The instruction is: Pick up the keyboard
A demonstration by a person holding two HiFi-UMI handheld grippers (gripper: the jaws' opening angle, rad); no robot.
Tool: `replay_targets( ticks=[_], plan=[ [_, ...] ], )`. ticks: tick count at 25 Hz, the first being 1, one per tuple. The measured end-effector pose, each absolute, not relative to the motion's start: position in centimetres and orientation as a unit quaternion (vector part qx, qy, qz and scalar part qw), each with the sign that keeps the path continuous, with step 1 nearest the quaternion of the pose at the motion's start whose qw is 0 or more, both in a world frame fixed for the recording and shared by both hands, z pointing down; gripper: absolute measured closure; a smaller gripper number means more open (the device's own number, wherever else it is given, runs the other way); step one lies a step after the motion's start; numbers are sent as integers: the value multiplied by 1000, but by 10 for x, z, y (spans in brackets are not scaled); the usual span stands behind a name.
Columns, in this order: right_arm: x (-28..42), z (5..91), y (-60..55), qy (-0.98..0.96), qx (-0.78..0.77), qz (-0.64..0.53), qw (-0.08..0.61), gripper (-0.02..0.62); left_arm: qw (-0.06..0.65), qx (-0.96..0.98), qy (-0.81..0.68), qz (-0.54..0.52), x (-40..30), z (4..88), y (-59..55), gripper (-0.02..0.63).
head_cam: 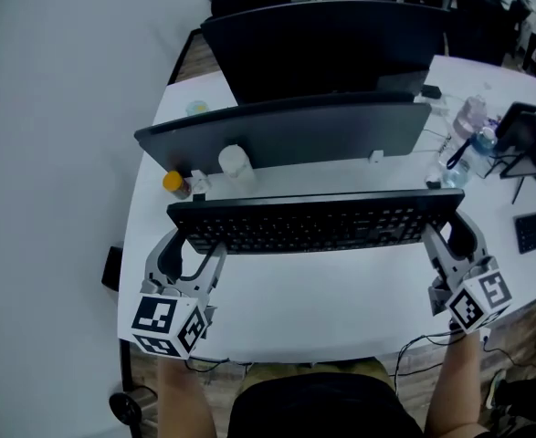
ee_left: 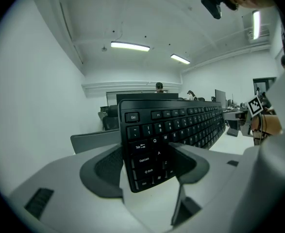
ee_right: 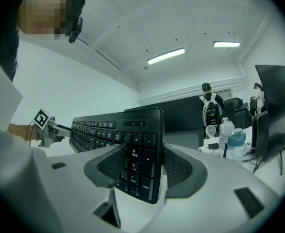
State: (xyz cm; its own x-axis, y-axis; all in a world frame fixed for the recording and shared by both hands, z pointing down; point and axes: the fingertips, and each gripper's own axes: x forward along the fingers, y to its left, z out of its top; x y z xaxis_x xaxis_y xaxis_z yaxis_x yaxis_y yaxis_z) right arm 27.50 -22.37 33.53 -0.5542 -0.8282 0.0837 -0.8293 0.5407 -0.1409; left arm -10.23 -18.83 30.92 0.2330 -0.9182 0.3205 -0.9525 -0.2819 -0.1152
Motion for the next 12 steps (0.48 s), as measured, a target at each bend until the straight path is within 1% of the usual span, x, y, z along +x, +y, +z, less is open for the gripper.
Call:
replay_targets(
  ticks=[12],
  plan=[
    [296, 257, -207, -878, 477, -1, -44, 364, -17, 781, -613, 118, -82, 235, -173, 314]
  ],
)
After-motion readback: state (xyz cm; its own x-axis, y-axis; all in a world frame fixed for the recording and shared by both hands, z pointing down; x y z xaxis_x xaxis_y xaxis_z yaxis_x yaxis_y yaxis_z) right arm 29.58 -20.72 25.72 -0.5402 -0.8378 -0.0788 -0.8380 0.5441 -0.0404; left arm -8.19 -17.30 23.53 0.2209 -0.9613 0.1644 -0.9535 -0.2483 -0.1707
